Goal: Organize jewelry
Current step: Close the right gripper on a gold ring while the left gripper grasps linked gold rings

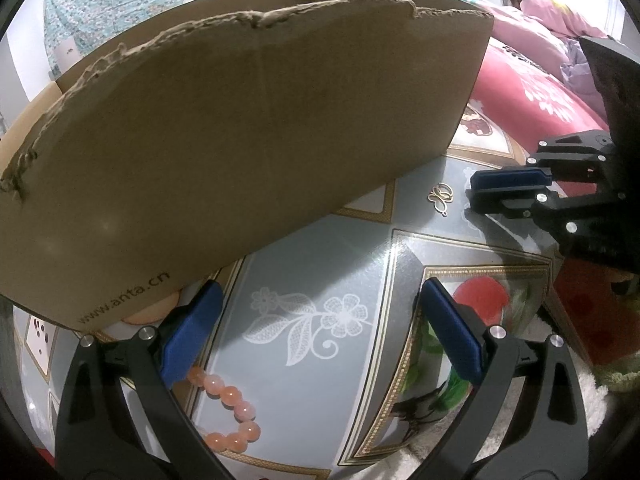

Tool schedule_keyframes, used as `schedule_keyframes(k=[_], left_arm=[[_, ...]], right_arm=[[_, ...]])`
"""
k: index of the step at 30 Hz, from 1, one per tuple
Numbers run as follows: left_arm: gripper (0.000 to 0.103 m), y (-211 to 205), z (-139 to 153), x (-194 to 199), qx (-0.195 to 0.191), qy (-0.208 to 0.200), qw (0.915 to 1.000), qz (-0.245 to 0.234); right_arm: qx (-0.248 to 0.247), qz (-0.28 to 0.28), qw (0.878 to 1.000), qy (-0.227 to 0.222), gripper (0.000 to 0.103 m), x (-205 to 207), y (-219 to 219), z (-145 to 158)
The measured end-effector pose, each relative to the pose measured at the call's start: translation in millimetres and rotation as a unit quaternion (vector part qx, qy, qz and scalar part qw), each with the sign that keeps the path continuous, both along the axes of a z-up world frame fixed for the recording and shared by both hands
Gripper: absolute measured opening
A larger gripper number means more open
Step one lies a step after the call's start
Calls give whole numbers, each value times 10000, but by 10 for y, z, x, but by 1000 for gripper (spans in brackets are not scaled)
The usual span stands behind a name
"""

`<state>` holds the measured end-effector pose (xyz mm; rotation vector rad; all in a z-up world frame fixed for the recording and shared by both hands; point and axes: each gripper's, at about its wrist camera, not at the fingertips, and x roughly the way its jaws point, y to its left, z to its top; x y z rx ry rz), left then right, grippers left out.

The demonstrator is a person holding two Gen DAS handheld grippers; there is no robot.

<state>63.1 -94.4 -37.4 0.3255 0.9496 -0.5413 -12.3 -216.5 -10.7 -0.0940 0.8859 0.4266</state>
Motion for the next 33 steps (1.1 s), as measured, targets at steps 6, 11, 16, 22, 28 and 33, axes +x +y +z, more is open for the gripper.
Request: schedule_keyframes(k=[6, 11, 16, 22, 28, 33], left_arm=[[96, -4, 3, 4, 1, 11, 10000, -29], [96, -13, 17, 11, -10, 19, 10000, -21], [95, -102, 99, -104, -70, -333, 9990, -298], [78, -313, 207, -200, -309, -471, 9949, -838], [51, -510, 213, -218, -257, -494, 9906, -1253], [32, -646, 195, -186, -249, -414, 9876, -1492]], right_arm=[[239, -156, 9996, -11, 11, 6, -54, -3], [400, -283, 9988, -47, 10, -25, -62, 3], [592, -517, 9968, -147, 11, -84, -105, 52], [859, -929, 9917, -210, 11, -166, -241, 72], [1037, -1084, 9885, -213, 11, -195, -313, 54], [1162, -1071, 9872, -202, 11, -178, -326, 27]])
